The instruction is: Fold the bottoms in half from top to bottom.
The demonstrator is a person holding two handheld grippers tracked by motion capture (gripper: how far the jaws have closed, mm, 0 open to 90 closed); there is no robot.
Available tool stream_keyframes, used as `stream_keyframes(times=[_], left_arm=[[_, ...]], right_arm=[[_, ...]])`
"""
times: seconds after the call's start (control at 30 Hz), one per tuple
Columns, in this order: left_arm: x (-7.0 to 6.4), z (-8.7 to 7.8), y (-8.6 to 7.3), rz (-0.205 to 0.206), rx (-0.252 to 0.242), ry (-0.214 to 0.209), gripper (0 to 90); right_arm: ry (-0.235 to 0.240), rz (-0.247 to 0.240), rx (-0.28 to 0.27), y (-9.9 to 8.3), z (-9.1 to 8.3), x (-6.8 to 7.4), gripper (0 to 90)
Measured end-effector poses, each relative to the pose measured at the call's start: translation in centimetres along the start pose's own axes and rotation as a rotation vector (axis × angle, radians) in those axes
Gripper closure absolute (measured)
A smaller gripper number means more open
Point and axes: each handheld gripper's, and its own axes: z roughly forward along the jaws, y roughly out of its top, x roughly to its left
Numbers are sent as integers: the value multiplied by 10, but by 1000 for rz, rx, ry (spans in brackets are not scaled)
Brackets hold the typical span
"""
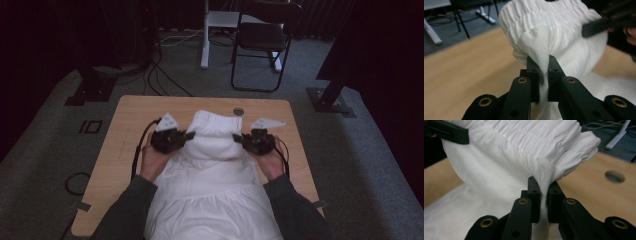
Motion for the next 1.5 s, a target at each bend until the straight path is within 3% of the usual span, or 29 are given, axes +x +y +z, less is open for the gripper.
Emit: stream_keyframes(times=[0.03, 0.07, 0.13, 0.27, 0.3, 0.33, 0.37, 0.4, 0.43, 0.5, 0.6, 0.67, 0.77, 0.9, 0.97, 1.07, 1.1, 1.13, 1.17, 1.2, 1.37, 1.5], left_arm=[[0, 0, 0, 0, 0, 0, 841], [-12, -5, -20, -18, 21, -31, 842], [-27, -7, -48, -23, 71, -52, 840], [-44, 2, -96, -57, 199, -82, 834], [-44, 2, -96, -57, 199, -82, 832], [-48, 11, -118, -74, 266, -85, 830], [-48, 18, -128, -83, 304, -81, 830], [-48, 21, -133, -75, 318, -76, 829], [-47, 22, -137, -75, 290, -84, 831], [-44, 23, -136, -94, 290, -92, 830], [-40, 30, -128, -66, 314, -52, 830], [-37, 37, -123, -87, 316, -32, 829], [-34, 50, -114, -82, 321, -3, 827], [-24, 66, -104, -69, 322, 22, 826], [-5, 81, -94, -47, 325, 55, 826], [24, 98, -82, -46, 339, 110, 827], [24, 98, -82, -46, 339, 110, 827], [43, 109, -72, -28, 363, 146, 827], [51, 115, -67, -31, 371, 159, 826], [57, 120, -62, -24, 382, 171, 825], [72, 148, -40, 30, 454, 242, 823], [73, 158, -34, 10, 456, 264, 826]], right_arm=[[14, -7, 8, -11, -4, 7, 838], [27, -3, 13, -22, -6, 13, 838], [43, -12, 48, -44, -6, 24, 838], [57, -23, 148, -86, 4, 42, 836], [57, -23, 148, -86, 4, 42, 836], [68, -27, 205, -107, 12, 49, 827], [69, -24, 220, -112, 15, 51, 824], [74, -27, 249, -119, 19, 53, 820], [72, -31, 268, -122, 22, 54, 818], [59, -41, 289, -125, 26, 55, 815], [33, -54, 320, -124, 39, 53, 818], [12, -64, 321, -118, 46, 45, 820], [-14, -73, 302, -108, 62, 25, 827], [-13, -18, 283, -91, 87, -9, 829], [-34, -13, 290, -82, 96, -18, 827], [-64, -2, 288, -73, 109, -25, 822], [-64, -2, 288, -73, 109, -25, 822], [-67, 18, 284, -71, 113, -28, 820], [-65, 74, 270, -67, 120, -34, 815], [-70, 87, 263, -64, 124, -38, 815], [-127, 93, 279, -46, 145, -55, 812], [-179, 103, 288, -37, 155, -66, 806]])
